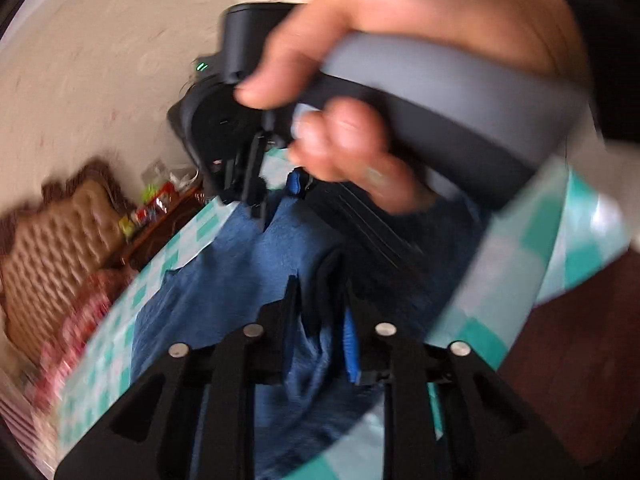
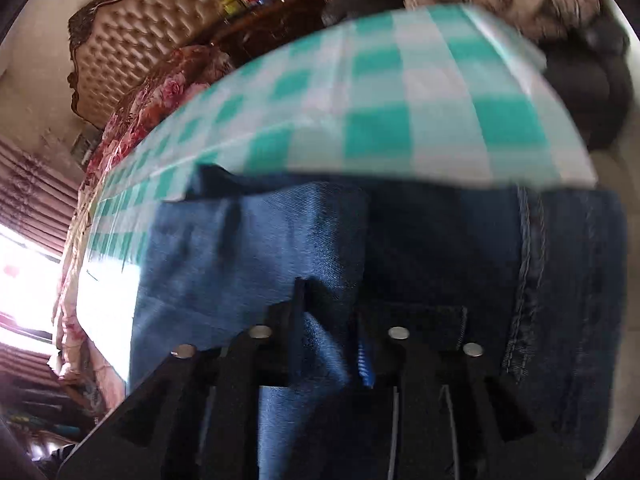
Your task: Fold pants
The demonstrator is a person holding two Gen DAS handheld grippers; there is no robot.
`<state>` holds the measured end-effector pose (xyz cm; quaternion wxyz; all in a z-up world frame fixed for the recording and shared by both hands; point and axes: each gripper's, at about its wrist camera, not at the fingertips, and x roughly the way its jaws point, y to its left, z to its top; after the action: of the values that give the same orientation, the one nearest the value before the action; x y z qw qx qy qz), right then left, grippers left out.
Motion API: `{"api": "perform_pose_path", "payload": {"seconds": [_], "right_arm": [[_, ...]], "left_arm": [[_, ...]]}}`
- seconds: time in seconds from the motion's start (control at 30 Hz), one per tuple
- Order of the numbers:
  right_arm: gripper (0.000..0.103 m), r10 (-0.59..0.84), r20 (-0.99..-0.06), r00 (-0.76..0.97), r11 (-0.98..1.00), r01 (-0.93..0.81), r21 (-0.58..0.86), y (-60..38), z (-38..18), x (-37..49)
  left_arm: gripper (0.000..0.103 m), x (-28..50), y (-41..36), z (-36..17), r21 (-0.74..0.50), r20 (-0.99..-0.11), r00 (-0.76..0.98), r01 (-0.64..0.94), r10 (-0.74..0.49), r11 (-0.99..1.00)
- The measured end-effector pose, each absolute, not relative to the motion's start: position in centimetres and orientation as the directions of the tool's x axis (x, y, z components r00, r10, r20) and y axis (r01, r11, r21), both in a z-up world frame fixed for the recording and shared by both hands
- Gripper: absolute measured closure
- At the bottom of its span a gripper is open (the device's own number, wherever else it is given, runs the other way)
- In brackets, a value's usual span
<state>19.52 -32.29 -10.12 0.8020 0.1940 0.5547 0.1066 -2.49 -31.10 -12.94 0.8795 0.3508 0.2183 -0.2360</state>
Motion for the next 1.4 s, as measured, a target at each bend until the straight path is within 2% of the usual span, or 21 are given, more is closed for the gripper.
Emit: {"api": "perform_pose_path", "payload": {"seconds": [0.1,0.17,0.2,0.23,0.3,0.33,0.37,0.4,0.43,0.67,0.8,0.9,1.0,1.1,1.3,1.4], "right_arm": [[0.045,0.433,-0.812,0.392,0.878,0.019,0.478,-33.0,-10.0,19.4],[0.045,0.41,-0.82,0.399,0.893,0.005,0.449,-32.6,-9.5,19.8],[0.045,0.404,-0.823,0.401,0.898,-0.002,0.439,-32.5,-9.5,20.1],[0.05,0.399,-0.826,0.398,0.903,-0.014,0.43,-32.1,-9.4,20.4],[0.068,0.369,-0.853,0.37,0.921,-0.022,0.389,-31.4,-9.8,21.2],[0.07,0.328,-0.872,0.364,0.939,-0.029,0.342,-30.9,-9.9,21.5],[0.077,0.319,-0.874,0.366,0.944,-0.047,0.325,-30.7,-9.6,21.6],[0.087,0.334,-0.865,0.375,0.94,-0.061,0.337,-31.4,-9.0,21.3],[0.09,0.355,-0.851,0.386,0.932,-0.075,0.355,-31.6,-8.2,21.2],[0.092,0.37,-0.763,0.53,0.925,-0.132,0.357,-35.9,0.4,18.9],[0.092,0.33,-0.785,0.524,0.932,-0.05,0.358,-40.7,-1.2,17.8],[0.092,0.318,-0.819,0.478,0.931,0.005,0.364,-43.1,-5.4,17.2],[0.091,0.32,-0.823,0.47,0.926,0.03,0.377,-44.0,-8.2,16.9],[0.092,0.331,-0.809,0.485,0.921,0.019,0.389,-44.1,-7.7,16.5],[0.092,0.331,-0.75,0.572,0.927,-0.048,0.372,-44.2,-1.6,15.0],[0.092,0.307,-0.763,0.569,0.933,-0.02,0.36,-45.9,-1.9,15.2]], "left_arm": [[0.074,-2.7,-31.2,-14.0,0.574,-0.509,0.829,0.528,-0.233,0.625],[0.074,-2.4,-31.4,-14.4,0.599,-0.497,0.84,0.515,-0.219,0.613],[0.078,-2.2,-31.5,-14.9,0.614,-0.495,0.843,0.511,-0.212,0.601],[0.081,-2.0,-31.3,-15.2,0.618,-0.495,0.843,0.511,-0.209,0.598],[0.089,-2.2,-31.1,-15.5,0.632,-0.48,0.853,0.498,-0.205,0.594],[0.09,-2.1,-30.9,-15.3,0.646,-0.463,0.864,0.481,-0.197,0.592],[0.091,-2.4,-31.3,-15.0,0.649,-0.459,0.867,0.477,-0.195,0.592],[0.091,-2.2,-31.1,-14.5,0.657,-0.446,0.875,0.464,-0.189,0.594],[0.092,-2.1,-31.0,-14.0,0.669,-0.428,0.885,0.447,-0.184,0.594],[0.092,-2.6,-33.9,-7.5,0.705,-0.289,0.922,0.387,-0.258,0.595],[0.092,-3.2,-37.5,-8.9,0.705,-0.315,0.895,0.444,-0.316,0.553],[0.092,-2.7,-39.6,-12.8,0.712,-0.398,0.855,0.516,-0.332,0.476],[0.092,-2.2,-40.1,-15.2,0.72,-0.438,0.841,0.54,-0.318,0.437],[0.092,-1.8,-40.1,-14.4,0.727,-0.434,0.844,0.534,-0.313,0.432],[0.092,-1.4,-41.4,-9.2,0.718,-0.358,0.87,0.489,-0.34,0.495],[0.092,-1.5,-43.1,-9.7,0.729,-0.36,0.864,0.496,-0.354,0.471]]}}
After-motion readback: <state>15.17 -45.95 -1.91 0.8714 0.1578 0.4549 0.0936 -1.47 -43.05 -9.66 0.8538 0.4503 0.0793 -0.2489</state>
